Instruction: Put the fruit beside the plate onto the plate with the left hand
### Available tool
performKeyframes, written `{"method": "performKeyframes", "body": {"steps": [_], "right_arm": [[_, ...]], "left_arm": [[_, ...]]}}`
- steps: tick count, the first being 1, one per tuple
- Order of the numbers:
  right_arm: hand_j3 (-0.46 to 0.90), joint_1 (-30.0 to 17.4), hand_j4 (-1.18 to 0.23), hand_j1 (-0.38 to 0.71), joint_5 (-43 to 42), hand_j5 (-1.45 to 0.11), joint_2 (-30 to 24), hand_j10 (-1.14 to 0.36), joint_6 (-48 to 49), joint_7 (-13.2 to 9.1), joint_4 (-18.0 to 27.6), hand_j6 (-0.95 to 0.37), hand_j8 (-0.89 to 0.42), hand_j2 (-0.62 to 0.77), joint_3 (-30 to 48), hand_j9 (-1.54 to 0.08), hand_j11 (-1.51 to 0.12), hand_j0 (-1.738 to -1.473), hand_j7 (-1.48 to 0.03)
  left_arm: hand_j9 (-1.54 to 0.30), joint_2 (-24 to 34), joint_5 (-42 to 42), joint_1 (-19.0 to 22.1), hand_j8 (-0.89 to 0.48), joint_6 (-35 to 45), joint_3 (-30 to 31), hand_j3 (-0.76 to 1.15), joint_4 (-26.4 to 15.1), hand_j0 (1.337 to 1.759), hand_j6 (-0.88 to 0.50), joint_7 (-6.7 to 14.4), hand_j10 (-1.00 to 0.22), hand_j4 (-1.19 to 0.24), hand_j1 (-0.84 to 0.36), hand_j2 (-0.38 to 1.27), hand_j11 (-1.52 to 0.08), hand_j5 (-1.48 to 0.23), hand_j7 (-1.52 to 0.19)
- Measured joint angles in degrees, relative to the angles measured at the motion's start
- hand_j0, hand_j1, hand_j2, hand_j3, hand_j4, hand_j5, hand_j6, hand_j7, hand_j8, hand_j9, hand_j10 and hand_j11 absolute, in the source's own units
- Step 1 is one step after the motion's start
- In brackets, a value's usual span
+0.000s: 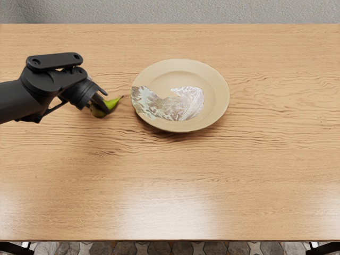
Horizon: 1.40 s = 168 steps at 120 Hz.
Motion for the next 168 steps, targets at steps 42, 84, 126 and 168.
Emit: {"method": "performKeyframes", "body": {"steps": [42, 84, 126, 168], "right_arm": [[0.00, 0.00, -0.02, -0.33, 0.00, -0.02, 0.00, -0.02, 0.00, 0.00, 0.00, -0.02, -0.02, 0.00, 0.00, -0.02, -0.02, -1.658, -0.02], [0.00, 0.00, -0.02, -0.33, 0.00, -0.02, 0.00, -0.02, 0.00, -0.01, 0.00, -0.02, -0.02, 0.00, 0.00, -0.02, -0.02, -1.658, -0.02], [0.00, 0.00, -0.02, -0.33, 0.00, -0.02, 0.00, -0.02, 0.00, -0.01, 0.00, -0.02, -0.02, 0.00, 0.00, -0.02, -0.02, -1.658, -0.02], [0.00, 0.00, -0.02, -0.33, 0.00, -0.02, 0.00, -0.02, 0.00, -0.01, 0.00, -0.01, -0.01, 0.00, 0.00, -0.02, -0.02, -1.658, -0.02]], "left_arm": [[-0.96, 6.85, -0.13, -2.72, -0.48, -2.86, -6.02, 0.00, -6.76, 1.656, -0.62, 0.01, -0.59, -0.73, -0.37, 0.67, -0.96, -0.98, -0.97], [-1.00, 10.04, 0.02, -2.91, -0.46, -9.63, -14.28, 0.00, -9.30, 1.656, -0.68, 0.01, -0.56, -0.75, -0.41, 0.74, -0.99, -1.01, -1.01], [-1.04, 13.49, 0.24, 0.17, -0.52, -18.86, -26.02, 0.00, -9.17, 1.655, -0.75, 0.00, -0.62, -0.78, -0.42, 0.84, -1.04, -1.05, -1.05], [-1.06, 10.80, 0.56, 1.54, -0.58, -21.25, -29.95, 0.00, -6.78, 1.655, -0.79, 0.02, -0.63, -0.80, -0.44, 0.86, -1.05, -1.07, -1.06]]}}
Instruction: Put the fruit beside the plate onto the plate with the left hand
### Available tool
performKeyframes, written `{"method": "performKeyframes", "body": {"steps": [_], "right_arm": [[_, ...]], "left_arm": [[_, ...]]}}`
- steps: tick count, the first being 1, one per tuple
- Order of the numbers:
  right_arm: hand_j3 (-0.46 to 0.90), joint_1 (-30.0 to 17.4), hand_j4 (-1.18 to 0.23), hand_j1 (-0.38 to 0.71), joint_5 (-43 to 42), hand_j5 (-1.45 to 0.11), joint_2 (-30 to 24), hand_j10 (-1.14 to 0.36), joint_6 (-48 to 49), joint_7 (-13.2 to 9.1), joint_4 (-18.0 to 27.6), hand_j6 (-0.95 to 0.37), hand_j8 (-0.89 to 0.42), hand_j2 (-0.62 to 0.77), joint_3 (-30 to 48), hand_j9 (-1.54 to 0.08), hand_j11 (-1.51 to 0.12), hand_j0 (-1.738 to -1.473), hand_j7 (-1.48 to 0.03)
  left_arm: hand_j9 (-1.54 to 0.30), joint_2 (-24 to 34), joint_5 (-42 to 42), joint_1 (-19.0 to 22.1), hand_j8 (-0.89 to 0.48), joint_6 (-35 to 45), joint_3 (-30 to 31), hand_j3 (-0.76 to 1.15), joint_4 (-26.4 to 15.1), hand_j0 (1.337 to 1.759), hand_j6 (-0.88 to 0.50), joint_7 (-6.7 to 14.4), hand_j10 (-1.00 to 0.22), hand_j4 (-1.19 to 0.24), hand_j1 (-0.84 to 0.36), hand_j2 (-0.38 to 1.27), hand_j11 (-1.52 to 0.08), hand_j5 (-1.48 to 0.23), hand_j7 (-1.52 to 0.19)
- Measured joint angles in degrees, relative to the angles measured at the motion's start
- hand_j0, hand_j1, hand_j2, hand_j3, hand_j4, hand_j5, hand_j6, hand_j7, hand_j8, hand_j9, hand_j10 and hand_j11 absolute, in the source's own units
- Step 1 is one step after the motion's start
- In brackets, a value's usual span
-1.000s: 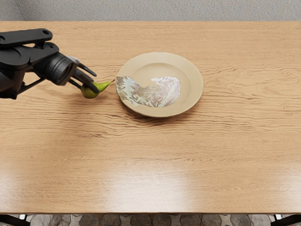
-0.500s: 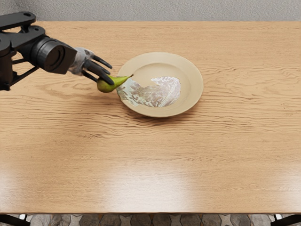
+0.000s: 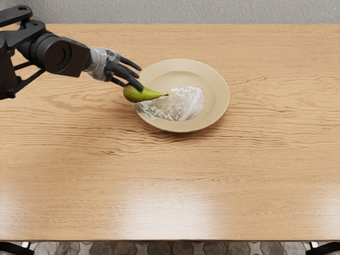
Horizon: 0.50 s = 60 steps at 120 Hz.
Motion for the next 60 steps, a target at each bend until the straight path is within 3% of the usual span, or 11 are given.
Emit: {"method": "performKeyframes", "body": {"steps": [36, 60], "right_arm": [[0.00, 0.00, -0.01, -0.33, 0.00, -0.02, 0.00, -0.01, 0.00, 0.00, 0.00, -0.01, -0.01, 0.00, 0.00, -0.02, -0.02, -1.658, -0.02], [0.00, 0.00, -0.01, -0.33, 0.00, -0.02, 0.00, -0.01, 0.00, 0.01, 0.00, -0.01, -0.01, 0.00, 0.00, -0.02, -0.02, -1.658, -0.02]], "left_arm": [[-1.03, -2.57, 0.56, 1.20, -0.58, 0.20, -0.11, 0.00, 3.45, 1.656, -0.78, -0.04, -0.67, -0.78, -0.42, 0.72, -1.03, -1.04, -1.03], [-0.50, -2.57, 0.64, 1.33, -0.30, 0.72, -0.14, 0.00, 3.65, 1.657, -0.38, -0.05, -0.34, -0.38, -0.04, 0.29, -0.49, -0.50, -0.50]]}}
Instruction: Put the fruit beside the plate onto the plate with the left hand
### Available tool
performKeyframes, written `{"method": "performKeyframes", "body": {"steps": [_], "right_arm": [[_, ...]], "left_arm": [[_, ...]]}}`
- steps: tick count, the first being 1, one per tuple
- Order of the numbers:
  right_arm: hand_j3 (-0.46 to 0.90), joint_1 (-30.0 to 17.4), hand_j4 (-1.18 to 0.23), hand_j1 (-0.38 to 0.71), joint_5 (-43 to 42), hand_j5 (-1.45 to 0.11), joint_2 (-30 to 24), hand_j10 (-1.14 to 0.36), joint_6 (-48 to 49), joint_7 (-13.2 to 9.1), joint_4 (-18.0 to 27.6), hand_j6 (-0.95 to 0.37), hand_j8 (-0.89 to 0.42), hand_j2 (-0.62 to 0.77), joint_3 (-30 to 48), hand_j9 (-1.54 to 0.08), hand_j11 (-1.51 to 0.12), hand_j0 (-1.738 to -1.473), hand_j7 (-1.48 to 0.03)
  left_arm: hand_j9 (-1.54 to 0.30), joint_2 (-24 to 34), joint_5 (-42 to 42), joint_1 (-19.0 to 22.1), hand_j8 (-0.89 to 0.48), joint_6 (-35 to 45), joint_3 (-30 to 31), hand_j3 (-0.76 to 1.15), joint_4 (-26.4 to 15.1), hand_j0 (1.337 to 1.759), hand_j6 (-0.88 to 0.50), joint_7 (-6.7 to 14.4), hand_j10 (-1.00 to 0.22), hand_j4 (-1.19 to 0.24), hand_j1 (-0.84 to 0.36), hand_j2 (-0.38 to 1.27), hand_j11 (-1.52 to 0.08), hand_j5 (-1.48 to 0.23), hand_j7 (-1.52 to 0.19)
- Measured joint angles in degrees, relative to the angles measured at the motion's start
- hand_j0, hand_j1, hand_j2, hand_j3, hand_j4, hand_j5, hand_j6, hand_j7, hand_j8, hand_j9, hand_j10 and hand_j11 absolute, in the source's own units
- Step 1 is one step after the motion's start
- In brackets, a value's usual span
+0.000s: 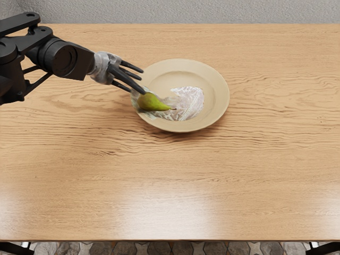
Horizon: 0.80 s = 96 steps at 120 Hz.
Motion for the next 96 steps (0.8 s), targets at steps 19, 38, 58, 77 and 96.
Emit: {"method": "performKeyframes", "body": {"steps": [19, 38, 58, 77, 96], "right_arm": [[0.00, 0.00, -0.02, -0.33, 0.00, -0.02, 0.00, -0.02, 0.00, 0.00, 0.00, -0.02, -0.02, 0.00, 0.00, -0.02, -0.02, -1.658, -0.02], [0.00, 0.00, -0.02, -0.33, 0.00, -0.02, 0.00, -0.02, 0.00, 0.00, 0.00, -0.01, -0.02, 0.00, 0.00, -0.02, -0.02, -1.658, -0.02], [0.00, 0.00, -0.02, -0.33, 0.00, -0.02, 0.00, -0.02, 0.00, -0.01, 0.00, -0.02, -0.02, 0.00, 0.00, -0.02, -0.02, -1.658, -0.02], [0.00, 0.00, -0.02, -0.33, 0.00, -0.02, 0.00, -0.02, 0.00, -0.01, 0.00, -0.01, -0.02, 0.00, 0.00, -0.02, -0.02, -1.658, -0.02], [0.00, 0.00, -0.02, -0.33, 0.00, -0.02, 0.00, -0.02, 0.00, -0.01, 0.00, -0.01, -0.02, 0.00, 0.00, -0.02, -0.02, -1.658, -0.02]], "left_arm": [[-0.25, -0.04, 0.00, -0.36, -0.16, 0.01, -0.06, 0.00, -0.02, 1.658, -0.19, 0.00, -0.17, -0.19, 0.15, 0.14, -0.25, -0.25, -0.25], [-0.12, 0.08, -0.29, -1.19, -0.08, -0.53, -1.31, 0.00, -0.29, 1.658, -0.09, 0.00, -0.08, -0.09, 0.25, 0.06, -0.12, -0.12, -0.12], [-0.06, 6.87, -1.80, 1.07, -0.04, -14.13, -11.14, 0.00, -0.61, 1.658, -0.05, 0.00, -0.04, -0.05, 0.30, 0.03, -0.06, -0.06, -0.06], [-0.03, 15.56, -2.52, 6.20, -0.02, -28.81, -14.22, 0.00, -0.86, 1.658, -0.03, 0.00, -0.02, -0.03, 0.32, 0.01, -0.03, -0.03, -0.03], [-0.02, 19.69, -2.83, 8.56, -0.01, -32.64, -16.23, 0.00, -2.33, 1.658, -0.01, -1.20, -0.01, -0.01, 0.33, 0.01, -0.02, -0.02, -0.02]]}}
